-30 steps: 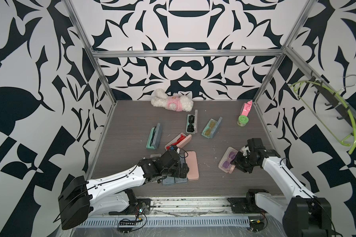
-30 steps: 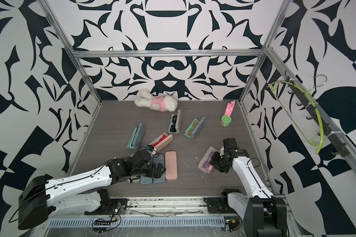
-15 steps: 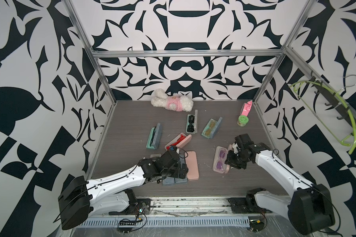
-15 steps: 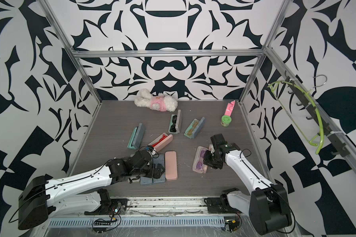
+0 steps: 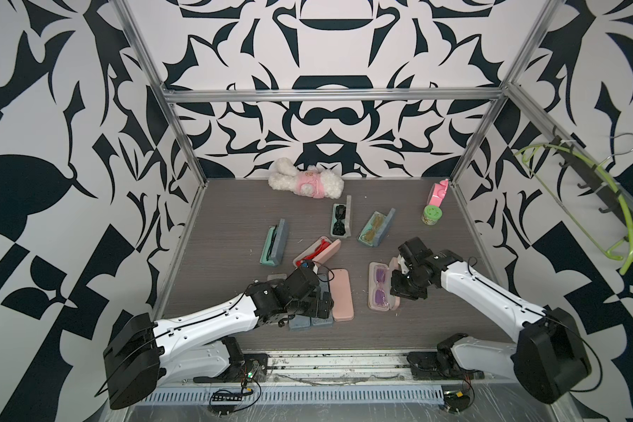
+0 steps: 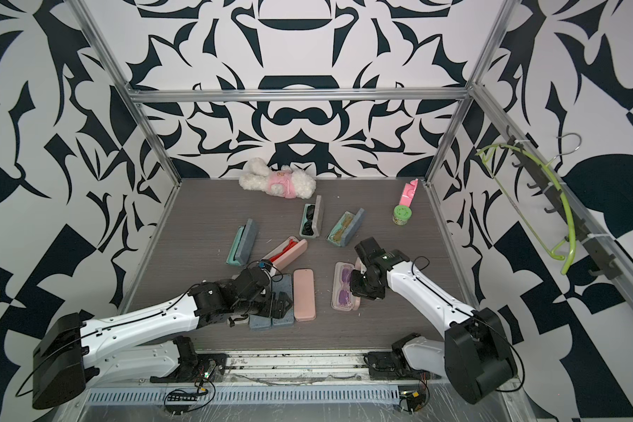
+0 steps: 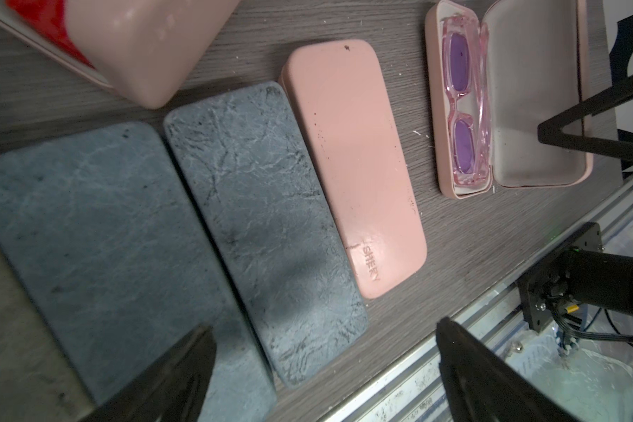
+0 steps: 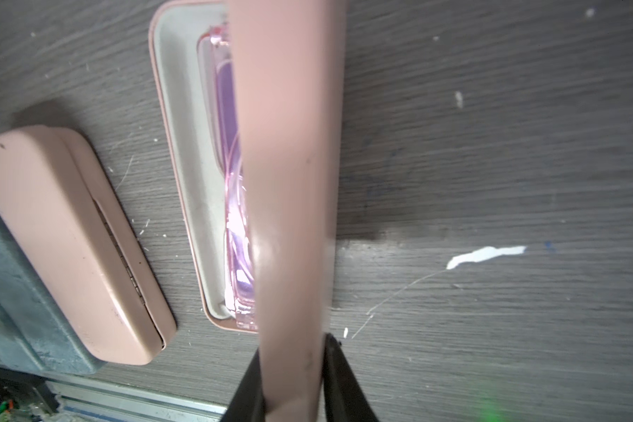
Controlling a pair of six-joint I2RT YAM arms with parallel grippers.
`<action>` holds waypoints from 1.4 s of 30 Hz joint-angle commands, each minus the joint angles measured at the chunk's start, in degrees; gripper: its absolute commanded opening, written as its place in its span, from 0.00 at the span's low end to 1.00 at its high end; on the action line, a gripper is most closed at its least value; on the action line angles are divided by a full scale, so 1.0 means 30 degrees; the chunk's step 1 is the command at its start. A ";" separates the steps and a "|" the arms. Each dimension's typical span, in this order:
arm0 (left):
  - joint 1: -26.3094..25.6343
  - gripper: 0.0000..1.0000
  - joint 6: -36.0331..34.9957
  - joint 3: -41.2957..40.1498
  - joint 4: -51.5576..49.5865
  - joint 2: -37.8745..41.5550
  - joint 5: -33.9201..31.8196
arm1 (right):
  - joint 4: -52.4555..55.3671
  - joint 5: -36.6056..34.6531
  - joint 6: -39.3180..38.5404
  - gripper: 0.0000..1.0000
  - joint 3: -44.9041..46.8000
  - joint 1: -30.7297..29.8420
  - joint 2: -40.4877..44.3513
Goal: Close the glasses case
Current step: Move the glasses case to the center of the board.
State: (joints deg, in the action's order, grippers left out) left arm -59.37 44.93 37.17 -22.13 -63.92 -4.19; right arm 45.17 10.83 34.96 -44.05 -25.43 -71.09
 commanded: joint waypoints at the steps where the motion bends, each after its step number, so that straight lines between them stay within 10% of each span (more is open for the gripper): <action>1: 0.0082 0.99 -0.0210 0.0466 -0.0290 0.0070 0.0004 | 0.0236 -0.0689 0.0601 0.25 -0.1066 -0.0996 -0.0244; 31: 0.0103 0.99 -0.0035 0.0559 -0.0123 -0.0310 0.0194 | 0.0202 -0.2145 0.2015 0.25 -0.3293 -0.5315 -0.2130; 42: 0.0104 0.99 0.0046 0.0742 -0.0156 -0.0431 0.0265 | -0.0196 -0.1812 0.2357 0.43 -0.2982 -0.5322 -0.1025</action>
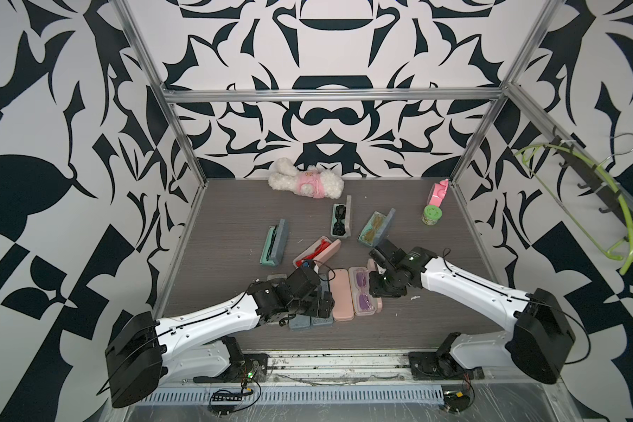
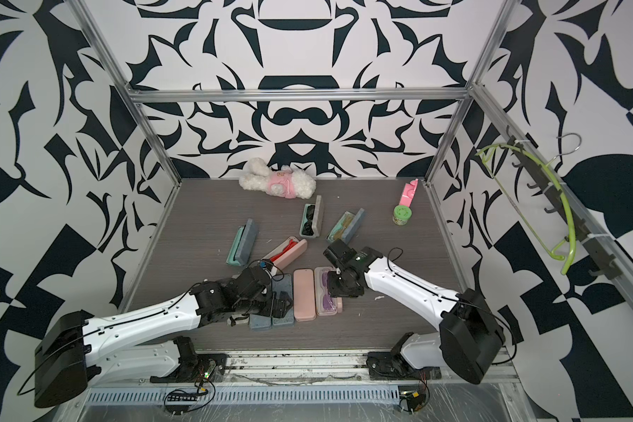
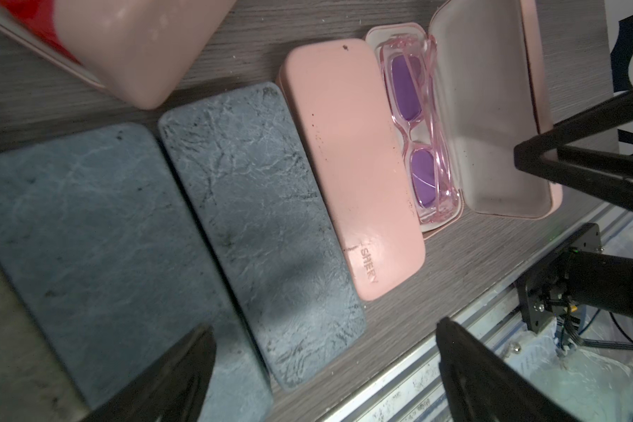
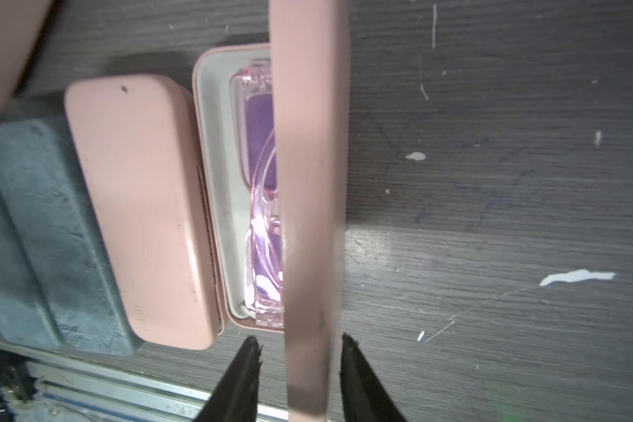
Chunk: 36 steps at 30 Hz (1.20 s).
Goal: Close the glasses case
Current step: Move the glasses case to the center of the board, then close the glasses case at the center of the board.
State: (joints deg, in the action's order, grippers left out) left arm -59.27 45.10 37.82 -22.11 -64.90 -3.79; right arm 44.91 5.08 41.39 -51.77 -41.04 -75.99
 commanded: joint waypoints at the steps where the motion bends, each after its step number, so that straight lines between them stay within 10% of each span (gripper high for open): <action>1: 0.0068 0.99 -0.0005 0.0525 -0.0197 -0.0072 0.0125 | -0.0114 0.0115 0.0216 0.43 -0.0381 -0.0120 0.0704; 36: 0.0068 0.99 -0.0422 0.2317 0.0809 -0.1607 0.1141 | -0.1431 0.3447 -0.1160 0.58 0.0215 0.2508 0.4301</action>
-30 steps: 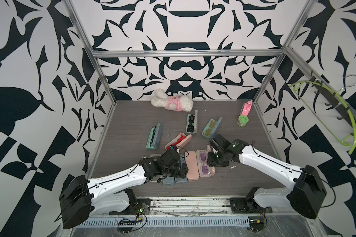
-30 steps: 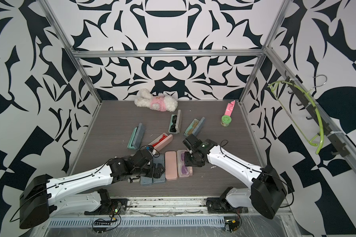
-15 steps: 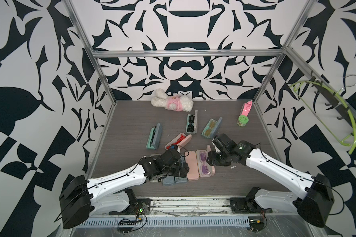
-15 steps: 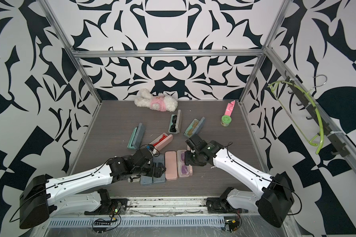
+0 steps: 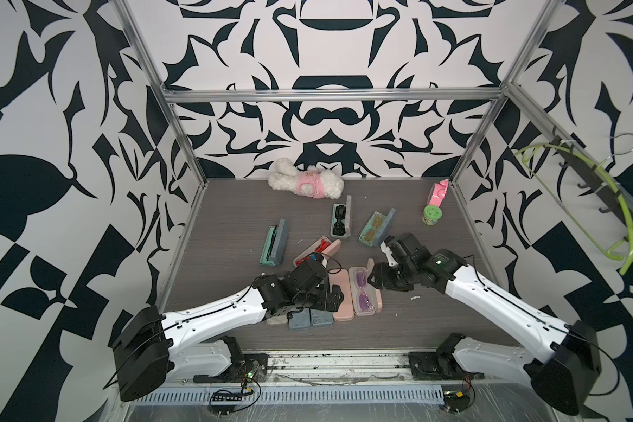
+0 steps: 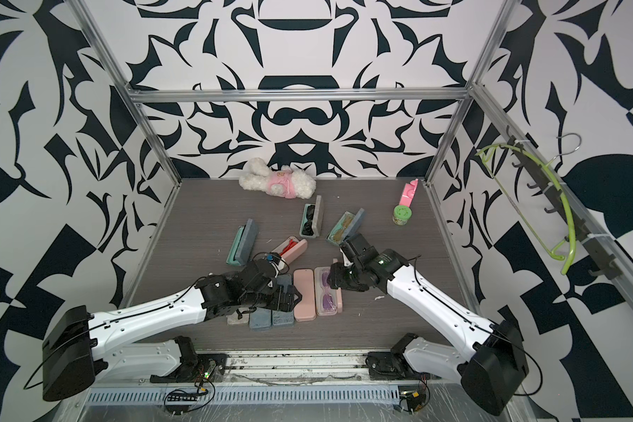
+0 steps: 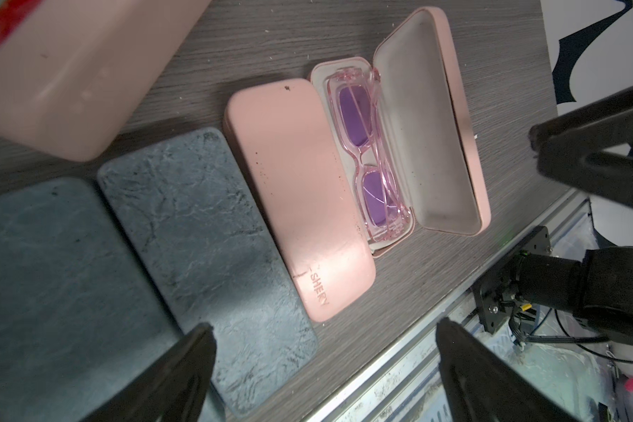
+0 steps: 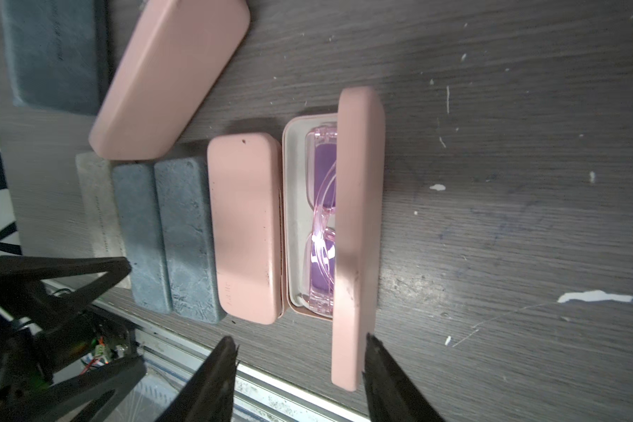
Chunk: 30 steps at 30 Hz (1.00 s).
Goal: Close the glasses case
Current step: Close the glasses case at the center of the board.
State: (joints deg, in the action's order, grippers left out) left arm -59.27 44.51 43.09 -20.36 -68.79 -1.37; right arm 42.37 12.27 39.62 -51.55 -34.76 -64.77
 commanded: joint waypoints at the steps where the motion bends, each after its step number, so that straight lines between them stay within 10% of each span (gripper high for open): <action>1: 0.0053 0.99 -0.0189 0.0620 0.0255 -0.0434 0.0361 | -0.0652 0.1343 -0.0662 0.58 0.0305 0.0632 0.0707; 30: 0.0697 0.41 0.0478 0.0930 0.1267 -0.2977 0.1428 | -0.5619 0.7019 -0.0885 0.34 0.4782 0.5111 0.1581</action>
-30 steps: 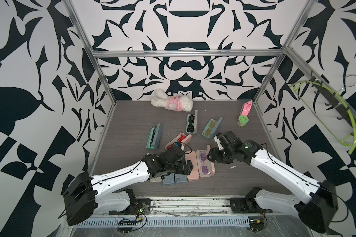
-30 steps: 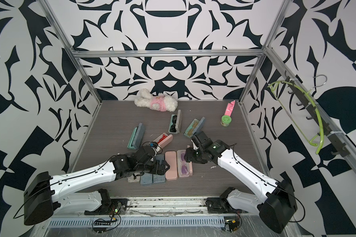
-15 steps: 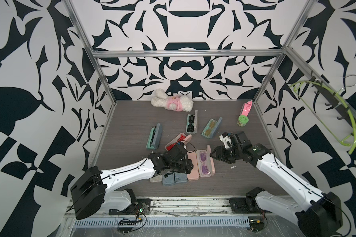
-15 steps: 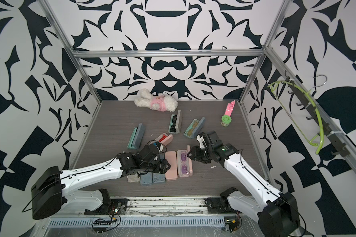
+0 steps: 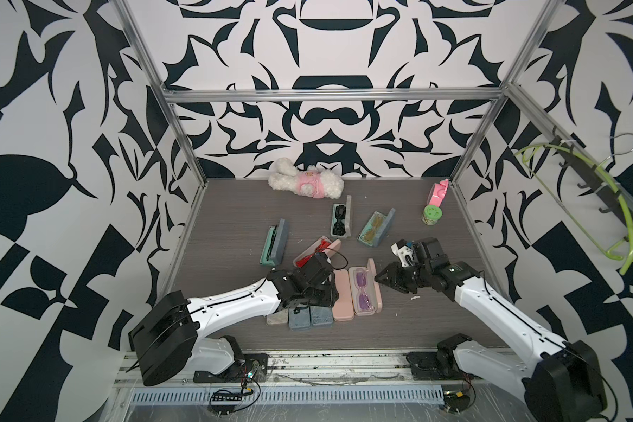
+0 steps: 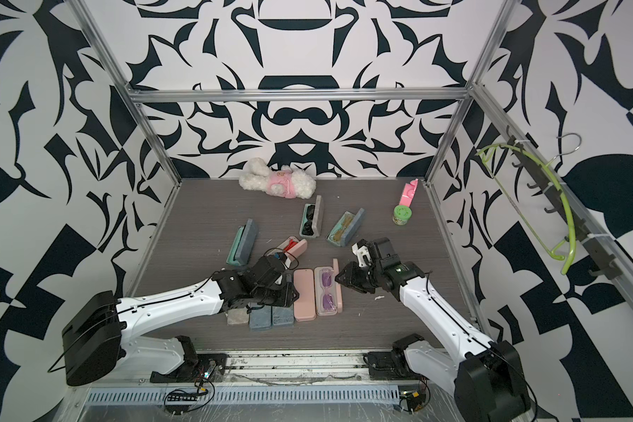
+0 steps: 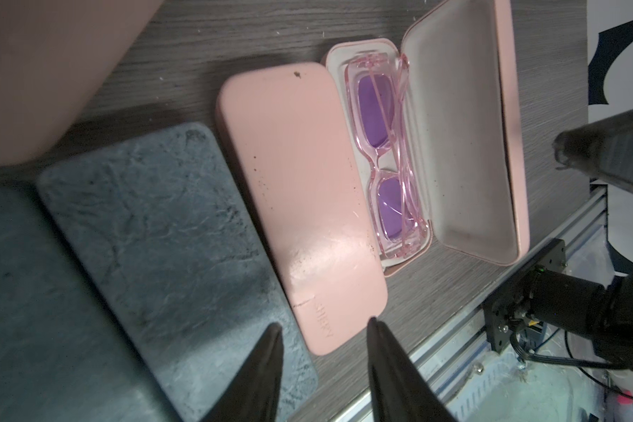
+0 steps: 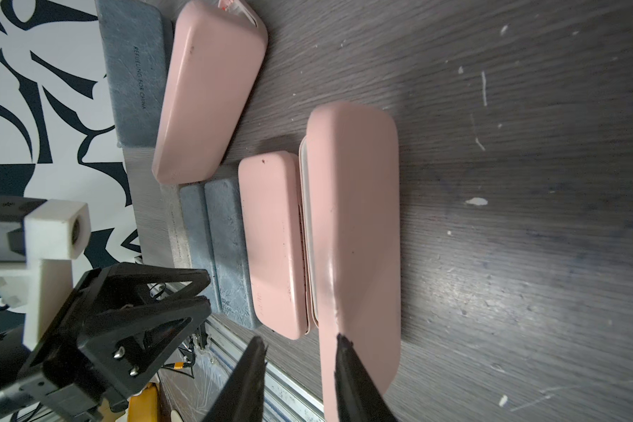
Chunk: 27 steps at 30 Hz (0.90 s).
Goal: Close the glasses case
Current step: Close the glasses case at the center of the board.
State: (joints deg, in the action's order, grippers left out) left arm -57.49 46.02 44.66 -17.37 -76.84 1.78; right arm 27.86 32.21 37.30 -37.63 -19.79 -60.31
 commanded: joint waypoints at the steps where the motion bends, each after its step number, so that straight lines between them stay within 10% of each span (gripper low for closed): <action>1: 0.0093 0.40 -0.0018 0.0405 0.0302 -0.0380 0.0403 | -0.0825 0.0387 -0.0101 0.33 0.0228 0.0123 0.0095; 27: 0.0093 0.24 0.0129 0.0464 0.1072 -0.1919 0.1051 | -0.2313 0.0413 0.0129 0.19 0.1922 0.0123 -0.0344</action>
State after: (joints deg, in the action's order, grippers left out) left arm -57.49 46.52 44.91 -14.63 -81.65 4.14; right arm 22.35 32.80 37.52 -32.36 -19.57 -61.23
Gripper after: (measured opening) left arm 0.240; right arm 0.194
